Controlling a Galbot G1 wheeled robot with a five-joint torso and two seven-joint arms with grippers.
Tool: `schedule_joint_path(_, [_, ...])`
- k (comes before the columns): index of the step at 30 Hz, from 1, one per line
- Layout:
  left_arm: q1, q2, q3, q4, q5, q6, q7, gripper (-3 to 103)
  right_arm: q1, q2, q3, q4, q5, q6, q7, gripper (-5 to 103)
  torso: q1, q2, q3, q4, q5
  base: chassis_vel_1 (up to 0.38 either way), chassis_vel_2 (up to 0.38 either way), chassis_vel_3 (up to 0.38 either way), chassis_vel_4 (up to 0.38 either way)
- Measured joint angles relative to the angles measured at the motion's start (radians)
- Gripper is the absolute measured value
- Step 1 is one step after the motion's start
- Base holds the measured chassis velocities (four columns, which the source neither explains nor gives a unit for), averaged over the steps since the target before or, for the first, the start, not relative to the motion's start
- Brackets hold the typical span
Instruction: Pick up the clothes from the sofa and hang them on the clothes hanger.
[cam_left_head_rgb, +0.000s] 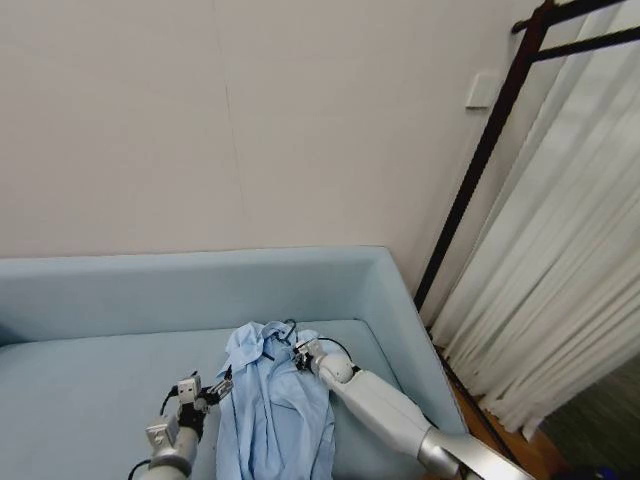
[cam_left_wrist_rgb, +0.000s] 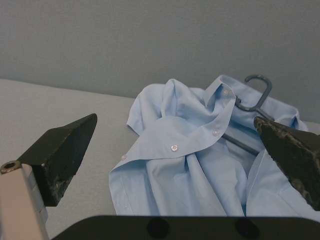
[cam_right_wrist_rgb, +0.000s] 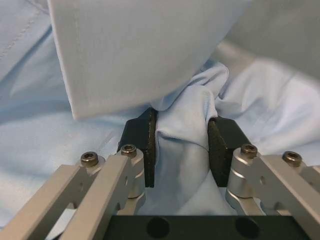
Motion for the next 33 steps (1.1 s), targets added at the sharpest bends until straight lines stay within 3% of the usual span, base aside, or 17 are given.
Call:
schedule_joint_path(6, [-0.001, 0.006, -0.002, -0.005, 0.0, 0.0, 0.001, 100, -0.011, -0.033, 0.026, 0.052, -0.149, 0.098, 0.004, 25, 0.0, 0.0, 0.0, 0.0001, 0.0, 0.0, 0.0, 0.0, 0.0])
schedule_joint_path(15, [0.002, 0.024, -0.011, -0.025, -0.002, 0.001, 0.001, 100, -0.03, -0.099, 0.073, 0.204, -0.266, 0.157, 0.001, 25, 0.0, 0.0, 0.0, 0.0001, 0.0001, 0.0, 0.0, 0.0, 0.0])
schedule_joint_path(26, [0.017, 0.071, -0.041, -0.091, -0.003, 0.003, 0.0, 100, -0.014, -0.225, 0.122, 0.447, -0.362, 0.221, 0.004, 25, 0.0, 0.0, 0.0, 0.0, 0.0002, 0.0, 0.0, 0.0, 0.0])
schedule_joint_path(33, [0.041, 0.149, -0.139, -0.183, -0.034, -0.001, 0.0, 100, 0.091, -0.326, 0.167, 0.568, -0.384, 0.266, -0.003, 25, 0.0, 0.0, 0.0, 0.0, 0.0001, 0.0, 0.0, 0.0, 0.0])
